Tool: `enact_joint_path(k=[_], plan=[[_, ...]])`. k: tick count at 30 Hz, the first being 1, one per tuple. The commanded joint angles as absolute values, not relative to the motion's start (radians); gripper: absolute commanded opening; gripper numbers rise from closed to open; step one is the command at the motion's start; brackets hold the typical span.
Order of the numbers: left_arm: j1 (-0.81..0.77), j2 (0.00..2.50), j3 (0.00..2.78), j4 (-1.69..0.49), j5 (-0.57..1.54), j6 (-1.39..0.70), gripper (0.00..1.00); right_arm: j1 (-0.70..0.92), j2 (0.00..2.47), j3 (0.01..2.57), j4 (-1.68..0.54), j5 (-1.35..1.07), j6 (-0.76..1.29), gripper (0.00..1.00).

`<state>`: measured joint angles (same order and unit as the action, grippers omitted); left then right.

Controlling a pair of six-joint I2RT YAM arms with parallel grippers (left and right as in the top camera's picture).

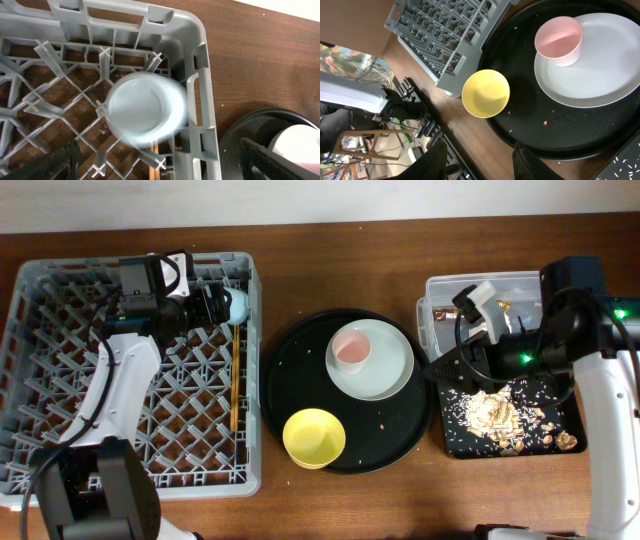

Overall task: Sort waste into correct bins and load items into the dishwasher rack
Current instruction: 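Place the blue cup upside down in the dish rack with the left gripper, then grasp the pink cup on the white plate with the right gripper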

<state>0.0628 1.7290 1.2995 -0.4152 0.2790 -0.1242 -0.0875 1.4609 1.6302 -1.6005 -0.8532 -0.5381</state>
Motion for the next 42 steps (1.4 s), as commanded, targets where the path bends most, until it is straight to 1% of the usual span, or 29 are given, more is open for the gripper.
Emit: enact_joint_path(k=[1,2,3,4,6,7,8,10,12,13,16,19,23,27,28,31,32,33,34,35,38,41,42], plan=[[0.059,1.716,1.307,-0.403,0.273,-0.119,0.99,-0.090,1.460,1.624,-1.600,-0.853,-0.542,0.44],[0.059,1.678,1.310,-0.403,0.273,-0.119,0.99,-0.090,1.460,1.624,-1.596,-0.859,-0.533,0.43],[0.059,1.635,1.313,-0.404,0.273,-0.119,0.99,-0.090,1.460,1.624,-1.579,-0.858,-0.501,0.40],[0.059,1.577,1.314,-0.411,0.274,-0.122,0.99,-0.090,1.460,1.624,-1.543,-0.849,-0.448,0.39],[0.059,1.416,1.314,-0.521,0.274,-0.168,0.99,-0.068,1.460,1.624,-1.441,-0.741,-0.298,0.39],[0.059,1.349,1.314,-0.607,0.277,-0.168,0.99,-0.022,1.460,1.624,-1.393,-0.659,-0.226,0.40],[0.059,1.288,1.314,-0.689,0.276,-0.168,0.99,0.036,1.460,1.624,-1.351,-0.593,-0.176,0.42],[0.059,1.184,1.314,-0.856,0.276,-0.167,0.99,0.208,1.462,1.624,-1.248,-0.432,-0.096,0.47],[0.059,1.129,1.314,-0.992,0.272,-0.167,0.99,0.406,1.486,1.624,-1.151,-0.174,-0.023,0.51],[0.059,1.117,1.314,-1.058,0.272,-0.167,0.99,0.469,1.507,1.624,-1.125,-0.107,-0.017,0.52],[0.059,1.124,1.309,-1.176,0.272,-0.167,0.99,0.591,1.626,1.624,-1.051,-0.039,-0.017,0.54],[0.059,1.141,1.309,-1.218,0.271,-0.167,0.99,0.609,1.797,1.624,-0.996,-0.028,-0.017,0.53],[0.059,1.147,1.292,-1.225,0.265,-0.167,0.99,0.609,1.919,1.624,-0.947,0.034,-0.017,0.52],[0.059,1.147,1.227,-1.213,0.265,-0.167,0.99,0.609,1.941,1.621,-0.933,0.042,-0.017,0.39],[0.059,1.147,1.212,-1.205,0.265,-0.167,0.99,0.609,1.944,1.619,-0.935,0.042,-0.017,0.37],[0.059,1.146,1.194,-1.190,0.265,-0.167,0.99,0.609,1.974,1.619,-0.942,0.041,-0.017,0.36],[0.059,1.146,1.194,-1.189,0.265,-0.167,0.99,0.609,1.987,1.619,-0.942,0.042,-0.017,0.34],[0.059,1.146,1.194,-1.189,0.265,-0.167,0.99,0.609,1.996,1.619,-0.942,0.042,-0.017,0.28],[0.059,1.146,1.194,-1.189,0.265,-0.167,0.99,0.609,1.996,1.619,-0.942,0.042,-0.017,0.17],[0.059,1.146,1.194,-1.189,0.265,-0.167,0.99,0.609,1.996,1.619,-0.942,0.042,-0.017,0.14],[0.059,1.146,1.194,-1.186,0.265,-0.167,0.99,0.609,1.998,1.619,-0.978,0.043,-0.017,0.15],[0.059,1.146,1.194,-1.186,0.265,-0.167,0.99,0.607,2.000,1.619,-0.979,0.061,-0.017,0.27],[0.059,1.146,1.194,-1.186,0.265,-0.167,0.99,0.608,2.000,1.619,-0.979,0.061,-0.017,0.27]])
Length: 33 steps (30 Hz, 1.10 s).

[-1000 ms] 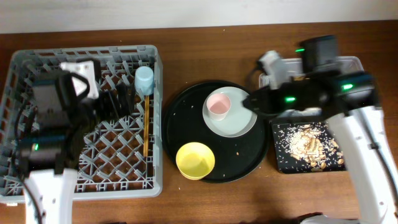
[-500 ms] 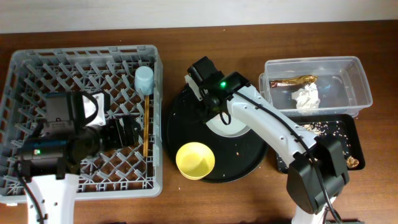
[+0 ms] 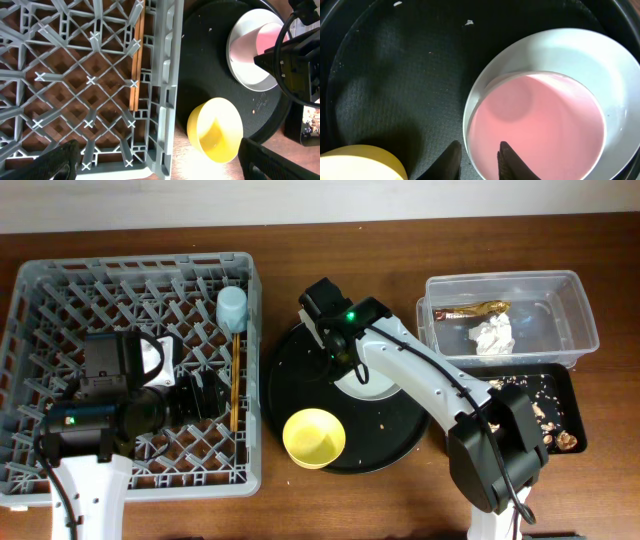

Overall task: Sort waste into correct bins and load items into the dishwasher rack
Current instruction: 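Grasp the pink cup on the white plate with the right gripper, then hand the pink cup from the right gripper to the left gripper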

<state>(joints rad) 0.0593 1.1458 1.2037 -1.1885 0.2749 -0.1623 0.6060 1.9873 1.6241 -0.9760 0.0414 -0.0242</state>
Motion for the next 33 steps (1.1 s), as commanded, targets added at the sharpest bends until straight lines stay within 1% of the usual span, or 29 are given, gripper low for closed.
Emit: enact_joint_path(k=[1,13,14,15,16,17,20,22,23,24,25,26,28,29,30,31,32,33], plan=[[0.059,1.146,1.194,-1.185,0.265,-0.167,0.99,0.608,2.000,1.619,-0.979,0.061,-0.017,0.27],[0.059,1.146,1.195,-1.182,0.265,-0.167,0.99,0.609,2.002,1.584,-0.973,0.061,-0.017,0.25],[0.059,1.146,1.194,-1.182,0.265,-0.167,0.99,0.609,2.002,1.585,-0.970,0.061,-0.017,0.18],[0.059,1.146,1.194,-1.182,0.265,-0.167,0.99,0.609,2.002,1.590,-0.968,0.060,-0.017,0.14],[0.059,1.146,1.195,-1.182,0.265,-0.167,0.99,0.609,2.002,1.595,-0.970,0.061,-0.017,0.07],[0.059,1.146,1.195,-1.181,0.265,-0.167,0.99,0.609,2.000,1.612,-0.985,0.061,-0.017,0.04],[0.059,1.146,1.195,-1.170,0.279,-0.165,0.99,0.609,1.942,1.773,-1.095,0.051,-0.017,0.04],[0.059,1.146,1.195,-1.143,0.453,-0.073,0.99,0.600,1.868,1.920,-1.200,-0.025,-0.017,0.04],[0.060,1.146,1.196,-1.125,0.654,0.022,0.99,0.577,1.815,2.015,-1.272,-0.123,-0.017,0.04],[0.060,1.146,1.196,-1.116,0.786,0.093,0.99,0.554,1.781,2.063,-1.311,-0.208,-0.018,0.04],[0.060,1.146,1.196,-1.110,1.007,0.207,0.99,0.490,1.708,2.123,-1.361,-0.418,-0.052,0.04],[0.060,1.146,1.196,-1.100,1.127,0.263,0.99,0.440,1.658,2.130,-1.374,-0.558,-0.080,0.04],[0.060,1.146,1.196,-1.025,1.288,0.286,0.99,0.304,1.555,2.130,-1.430,-0.869,-0.145,0.04],[0.060,1.146,1.196,-0.970,1.376,0.286,0.99,0.255,1.526,2.130,-1.483,-0.959,-0.187,0.04],[0.060,1.146,1.196,-0.900,1.480,0.286,0.99,0.234,1.515,2.130,-1.528,-0.988,-0.220,0.04],[0.060,1.146,1.196,-0.844,1.552,0.285,0.99,0.227,1.513,2.130,-1.588,-1.050,-0.295,0.04],[0.060,1.146,1.196,-0.810,1.574,0.278,0.99,0.229,1.517,2.129,-1.637,-1.129,-0.377,0.04],[0.060,1.146,1.196,-0.811,1.574,0.278,0.99,0.232,1.517,2.121,-1.645,-1.157,-0.402,0.04]])
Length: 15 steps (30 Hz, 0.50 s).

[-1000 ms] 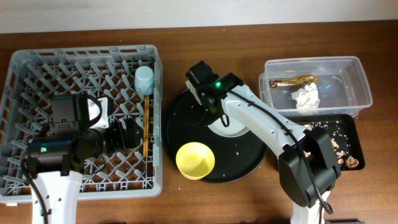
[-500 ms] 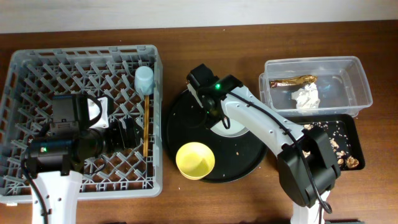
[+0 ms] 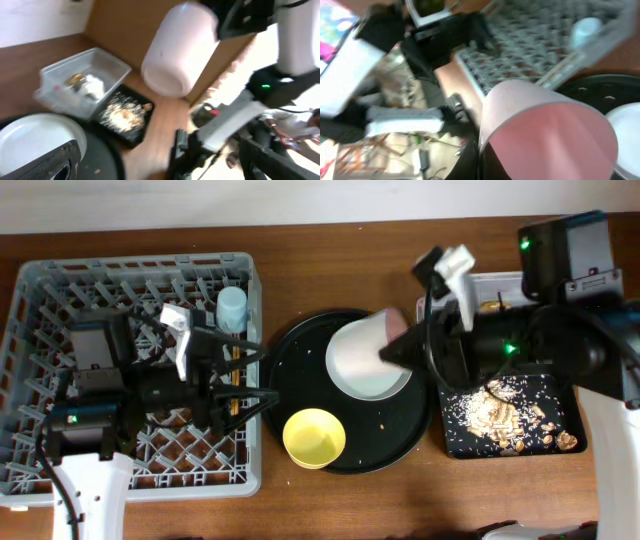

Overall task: Sort waste into correct bins and load items into the dishwasher rack
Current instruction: 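Hand the pink cup from the right gripper to the left gripper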

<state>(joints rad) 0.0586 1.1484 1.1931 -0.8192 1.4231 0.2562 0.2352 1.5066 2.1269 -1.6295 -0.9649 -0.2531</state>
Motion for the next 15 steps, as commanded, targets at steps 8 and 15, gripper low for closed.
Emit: enact_joint_path(k=[8,15], plan=[[0.059,1.104,1.200,-0.812,1.573,0.274,0.99,0.385,1.547,2.075,-1.532,-1.232,-0.445,0.04],[0.059,0.953,1.200,-0.812,1.571,0.247,0.99,0.505,1.607,2.075,-1.446,-1.223,-0.426,0.04]])
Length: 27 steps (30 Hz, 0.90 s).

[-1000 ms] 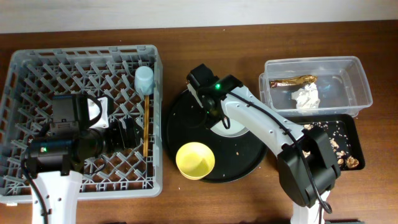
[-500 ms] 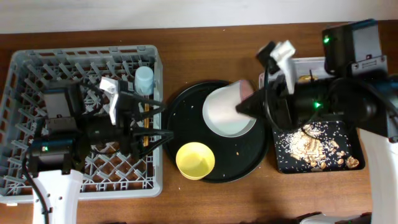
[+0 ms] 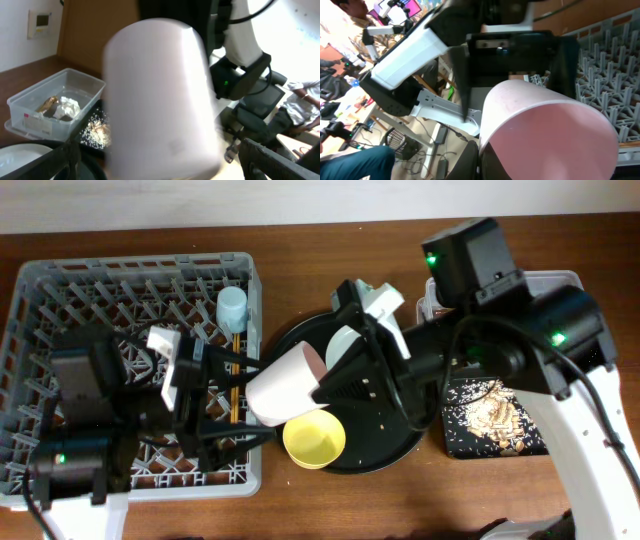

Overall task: Sort waste into correct bins and load items into the dishwasher rack
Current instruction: 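Hand the pink cup from the right gripper to the left gripper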

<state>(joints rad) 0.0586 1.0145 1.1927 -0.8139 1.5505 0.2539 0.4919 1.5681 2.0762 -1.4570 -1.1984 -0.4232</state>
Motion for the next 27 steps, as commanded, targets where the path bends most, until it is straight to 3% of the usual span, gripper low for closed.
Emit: enact_joint_path(k=[1,12,20,26,27], plan=[[0.059,0.940,1.200,-0.812,1.567,0.247,0.99,0.514,1.615,2.075,-1.435,-1.235,-0.426,0.04],[0.059,0.920,1.198,-0.828,1.495,0.229,0.98,0.574,1.617,2.076,-1.363,-1.295,-0.426,0.04],[0.059,0.920,1.198,-0.864,1.419,0.229,0.98,0.576,1.595,2.076,-1.264,-1.217,-0.286,0.04],[0.060,0.920,1.198,-0.852,1.416,0.229,0.89,0.575,1.590,2.076,-1.303,-1.165,-0.286,0.04],[0.060,0.920,1.198,-0.852,1.416,0.229,0.84,0.575,1.590,2.076,-1.300,-1.165,-0.286,0.04]])
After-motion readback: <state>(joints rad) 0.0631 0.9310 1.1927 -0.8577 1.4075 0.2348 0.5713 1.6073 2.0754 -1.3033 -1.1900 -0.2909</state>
